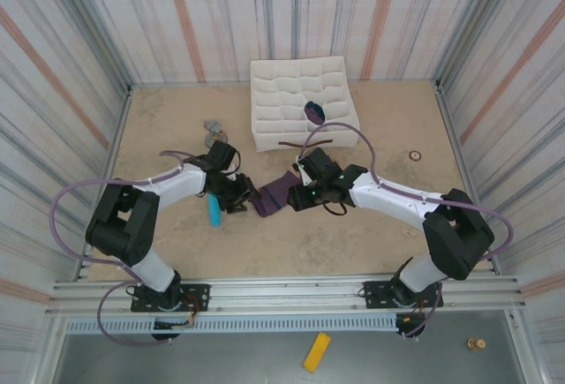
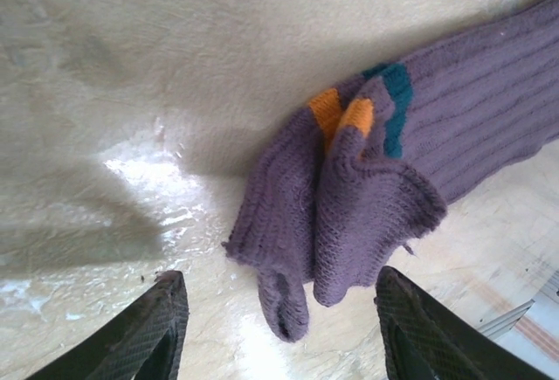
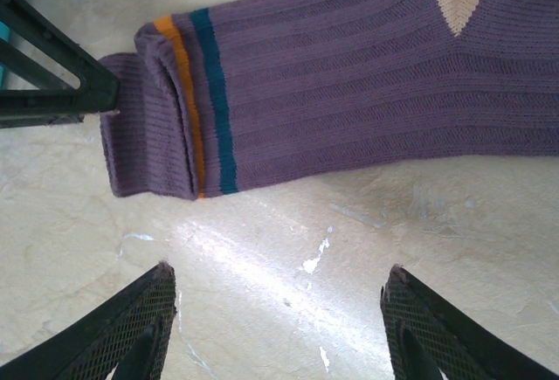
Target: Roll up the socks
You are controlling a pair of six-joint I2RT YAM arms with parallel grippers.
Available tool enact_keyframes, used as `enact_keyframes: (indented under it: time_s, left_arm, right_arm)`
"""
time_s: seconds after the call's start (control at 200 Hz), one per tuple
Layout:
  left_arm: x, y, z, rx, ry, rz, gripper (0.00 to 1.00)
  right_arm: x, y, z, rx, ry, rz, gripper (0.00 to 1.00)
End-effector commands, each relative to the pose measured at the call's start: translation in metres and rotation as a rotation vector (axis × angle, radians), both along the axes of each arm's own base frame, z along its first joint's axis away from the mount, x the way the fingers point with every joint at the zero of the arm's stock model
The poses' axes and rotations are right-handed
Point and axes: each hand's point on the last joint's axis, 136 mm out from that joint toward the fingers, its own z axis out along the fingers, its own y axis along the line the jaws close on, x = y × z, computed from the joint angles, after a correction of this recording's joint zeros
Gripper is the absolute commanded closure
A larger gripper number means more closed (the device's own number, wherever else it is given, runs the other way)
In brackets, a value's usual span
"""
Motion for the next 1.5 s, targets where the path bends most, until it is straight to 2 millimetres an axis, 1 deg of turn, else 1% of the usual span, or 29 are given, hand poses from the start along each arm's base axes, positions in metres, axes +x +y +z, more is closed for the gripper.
enact_keyframes:
  time_s: [0.0, 0.145, 0.21, 0.281, 0.426, 0.571, 0.616, 0.721, 0.837, 0.977, 1.097, 1.117, 1.172, 1.317, 1.378, 1.498]
  left_arm:
    - [-0.001, -0.001, 0.006, -0.035, -0.013, 0.001, 0.41]
    - [0.000, -0.004, 0.002, -0.048, 0.000, 0.009, 0.43]
    - [0.000, -0.005, 0.000, -0.055, 0.007, 0.013, 0.46]
    - [-0.001, -0.005, -0.003, -0.057, 0.010, 0.019, 0.47]
    - [-0.001, -0.006, -0.007, -0.063, 0.021, 0.033, 0.49]
    - [-0.002, -0.006, -0.010, -0.063, 0.032, 0.038, 0.53]
    - [-0.002, -0.006, -0.010, -0.062, 0.035, 0.040, 0.56]
    - [-0.004, -0.004, -0.011, -0.053, 0.038, 0.047, 0.58]
    - [-0.005, -0.003, -0.014, -0.047, 0.044, 0.049, 0.64]
    - [-0.006, -0.006, -0.013, -0.052, 0.046, 0.044, 0.80]
    - [-0.009, -0.010, -0.008, -0.053, 0.042, 0.042, 0.86]
    - [-0.010, -0.010, -0.008, -0.053, 0.044, 0.041, 0.89]
    - [-0.012, -0.012, -0.006, -0.053, 0.048, 0.041, 0.91]
    - [-0.016, -0.015, -0.002, -0.056, 0.051, 0.052, 0.95]
    - [-0.016, -0.017, 0.001, -0.063, 0.051, 0.063, 0.95]
    - [-0.017, -0.024, 0.007, -0.091, 0.053, 0.083, 0.96]
  right_arm:
    - [-0.002, -0.001, 0.000, -0.006, 0.014, -0.016, 0.35]
    - [-0.003, -0.001, 0.000, -0.007, 0.012, -0.014, 0.35]
    - [-0.002, -0.001, 0.001, -0.007, 0.009, -0.017, 0.35]
    - [-0.002, -0.001, 0.002, -0.005, 0.009, -0.016, 0.36]
    - [-0.004, -0.003, 0.000, -0.017, 0.010, -0.016, 0.36]
    - [-0.003, -0.002, 0.000, -0.017, 0.011, -0.015, 0.37]
    - [-0.004, -0.001, 0.000, -0.018, 0.012, -0.015, 0.38]
    - [-0.004, 0.000, 0.004, -0.015, 0.005, -0.014, 0.38]
    - [-0.006, 0.003, 0.006, -0.006, 0.004, -0.007, 0.38]
    - [-0.011, 0.007, 0.004, -0.018, -0.012, 0.012, 0.38]
    - [-0.015, 0.016, 0.003, -0.006, -0.021, 0.041, 0.41]
    - [-0.017, 0.018, 0.004, -0.003, -0.026, 0.051, 0.43]
    - [-0.020, 0.026, 0.004, 0.003, -0.041, 0.082, 0.48]
    - [-0.025, 0.045, 0.004, 0.023, -0.089, 0.158, 0.60]
    - [-0.027, 0.051, 0.001, 0.025, -0.102, 0.187, 0.62]
    - [-0.033, 0.059, -0.011, 0.001, -0.120, 0.239, 0.62]
